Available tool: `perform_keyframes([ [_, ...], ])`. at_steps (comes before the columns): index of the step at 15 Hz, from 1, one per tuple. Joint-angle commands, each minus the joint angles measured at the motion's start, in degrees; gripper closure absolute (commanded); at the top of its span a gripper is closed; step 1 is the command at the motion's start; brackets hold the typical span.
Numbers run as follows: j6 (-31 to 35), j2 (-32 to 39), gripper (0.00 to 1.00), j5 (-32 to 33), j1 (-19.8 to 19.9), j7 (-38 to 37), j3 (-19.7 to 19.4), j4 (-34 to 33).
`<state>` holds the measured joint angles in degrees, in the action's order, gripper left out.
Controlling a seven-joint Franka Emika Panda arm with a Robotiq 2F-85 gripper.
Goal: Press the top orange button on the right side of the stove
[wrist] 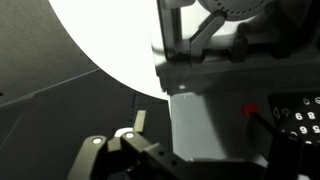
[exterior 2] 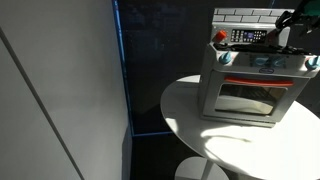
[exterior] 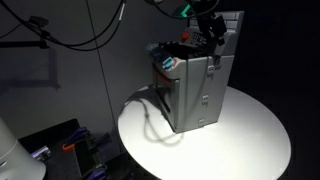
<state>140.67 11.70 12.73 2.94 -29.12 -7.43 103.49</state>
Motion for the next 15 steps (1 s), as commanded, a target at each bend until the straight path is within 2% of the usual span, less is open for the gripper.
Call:
perform_keyframes([
  [1, -0.6, 1.49, 0.0, -1.11, -0.4, -0.2, -0.58, -2.51],
  [15, -0.71, 3.33, 0.0, -0.88, -0.74, -0.29, -0.8, -4.52],
])
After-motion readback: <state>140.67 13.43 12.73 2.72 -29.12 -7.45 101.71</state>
